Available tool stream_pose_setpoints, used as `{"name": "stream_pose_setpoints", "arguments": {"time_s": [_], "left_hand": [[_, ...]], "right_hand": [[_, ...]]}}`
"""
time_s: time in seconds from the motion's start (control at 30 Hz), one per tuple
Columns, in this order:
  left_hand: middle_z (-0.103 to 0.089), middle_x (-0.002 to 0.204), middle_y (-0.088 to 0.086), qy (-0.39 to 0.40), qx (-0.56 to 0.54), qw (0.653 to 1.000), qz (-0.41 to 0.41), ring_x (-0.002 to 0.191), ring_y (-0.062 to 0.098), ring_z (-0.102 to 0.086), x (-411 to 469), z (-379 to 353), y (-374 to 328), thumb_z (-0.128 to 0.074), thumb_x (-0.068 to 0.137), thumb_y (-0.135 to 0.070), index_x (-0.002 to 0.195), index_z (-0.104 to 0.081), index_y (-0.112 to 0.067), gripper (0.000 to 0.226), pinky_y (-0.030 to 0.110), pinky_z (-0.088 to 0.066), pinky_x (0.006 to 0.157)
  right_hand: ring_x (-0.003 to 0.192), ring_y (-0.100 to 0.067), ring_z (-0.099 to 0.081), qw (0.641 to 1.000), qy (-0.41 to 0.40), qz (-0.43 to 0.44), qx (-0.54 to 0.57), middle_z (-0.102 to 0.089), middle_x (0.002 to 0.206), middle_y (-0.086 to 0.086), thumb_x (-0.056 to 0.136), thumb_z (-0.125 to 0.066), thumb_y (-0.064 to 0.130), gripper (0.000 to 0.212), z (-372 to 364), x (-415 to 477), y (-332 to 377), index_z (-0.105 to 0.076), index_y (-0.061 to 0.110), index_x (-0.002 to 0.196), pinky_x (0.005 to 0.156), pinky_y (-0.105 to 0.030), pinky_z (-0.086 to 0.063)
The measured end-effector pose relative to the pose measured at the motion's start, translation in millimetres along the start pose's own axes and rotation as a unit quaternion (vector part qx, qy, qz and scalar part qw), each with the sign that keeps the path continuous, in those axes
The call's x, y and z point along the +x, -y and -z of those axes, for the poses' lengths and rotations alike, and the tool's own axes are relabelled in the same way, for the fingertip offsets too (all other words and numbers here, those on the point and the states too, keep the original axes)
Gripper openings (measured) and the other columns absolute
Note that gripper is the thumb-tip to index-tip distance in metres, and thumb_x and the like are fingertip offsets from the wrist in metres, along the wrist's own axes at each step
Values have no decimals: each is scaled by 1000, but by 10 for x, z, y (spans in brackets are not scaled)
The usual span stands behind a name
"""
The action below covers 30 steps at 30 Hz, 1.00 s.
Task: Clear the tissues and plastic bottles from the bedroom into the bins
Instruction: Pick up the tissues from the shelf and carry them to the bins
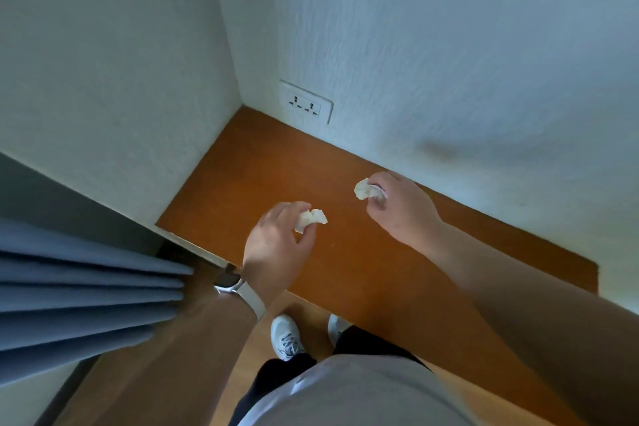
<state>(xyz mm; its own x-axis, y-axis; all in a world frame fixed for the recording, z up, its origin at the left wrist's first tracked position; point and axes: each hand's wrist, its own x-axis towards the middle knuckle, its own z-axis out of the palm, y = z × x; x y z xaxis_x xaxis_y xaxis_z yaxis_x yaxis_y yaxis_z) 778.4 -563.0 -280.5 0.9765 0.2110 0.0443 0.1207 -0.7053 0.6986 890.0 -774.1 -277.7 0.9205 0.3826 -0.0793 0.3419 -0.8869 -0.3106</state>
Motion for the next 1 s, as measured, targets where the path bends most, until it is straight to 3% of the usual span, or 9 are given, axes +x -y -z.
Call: {"name": "stream_pose_setpoints", "arguments": {"time_s": [0.3, 0.43, 0.53, 0.8, 1.0], "left_hand": [[-64, 111, -7, 55, 17, 995, -85, 98, 11, -59, 43, -5, -487, -66, 91, -30, 120, -64, -21, 30, 29, -54, 79], [-62, 115, -11, 94, 26, 987, -125, 99, 6, -56, 31, -169, -891, -64, 92, -34, 124, -61, -25, 33, 21, -49, 82], [-62, 115, -12, 120, 18, 980, -158, 99, 6, -57, -65, -379, -1258, -64, 92, -35, 122, -61, -27, 32, 17, -44, 81], [-60, 112, -15, 198, -3, 951, -236, 96, 7, -59, -661, -1074, -2364, -66, 91, -33, 122, -62, -28, 32, 29, -56, 83], [-58, 106, -19, 245, -13, 926, -286, 91, 3, -58, -1317, -1678, -3168, -67, 90, -34, 118, -62, -30, 29, 19, -52, 78]], "right_hand": [[91, -7, -53, 995, -60, -69, 39, -55, 104, 15, 89, -55, 31, 28, 321, -633, -244, -53, 27, 116, 77, -31, -51], [96, -6, -51, 985, -89, -129, 67, -54, 107, 17, 89, -52, 32, 29, 502, -1034, -504, -52, 29, 118, 81, -31, -49], [92, -6, -51, 973, -132, -168, 90, -55, 104, 15, 88, -55, 29, 25, 660, -1432, -731, -55, 27, 113, 79, -32, -49], [87, -9, -54, 934, -204, -266, 124, -61, 104, 7, 84, -61, 24, 27, 997, -2783, -1476, -60, 21, 111, 75, -34, -51], [86, -13, -55, 892, -240, -346, 161, -58, 97, 11, 84, -58, 28, 21, 1155, -3897, -2027, -58, 25, 105, 76, -38, -51]]}}
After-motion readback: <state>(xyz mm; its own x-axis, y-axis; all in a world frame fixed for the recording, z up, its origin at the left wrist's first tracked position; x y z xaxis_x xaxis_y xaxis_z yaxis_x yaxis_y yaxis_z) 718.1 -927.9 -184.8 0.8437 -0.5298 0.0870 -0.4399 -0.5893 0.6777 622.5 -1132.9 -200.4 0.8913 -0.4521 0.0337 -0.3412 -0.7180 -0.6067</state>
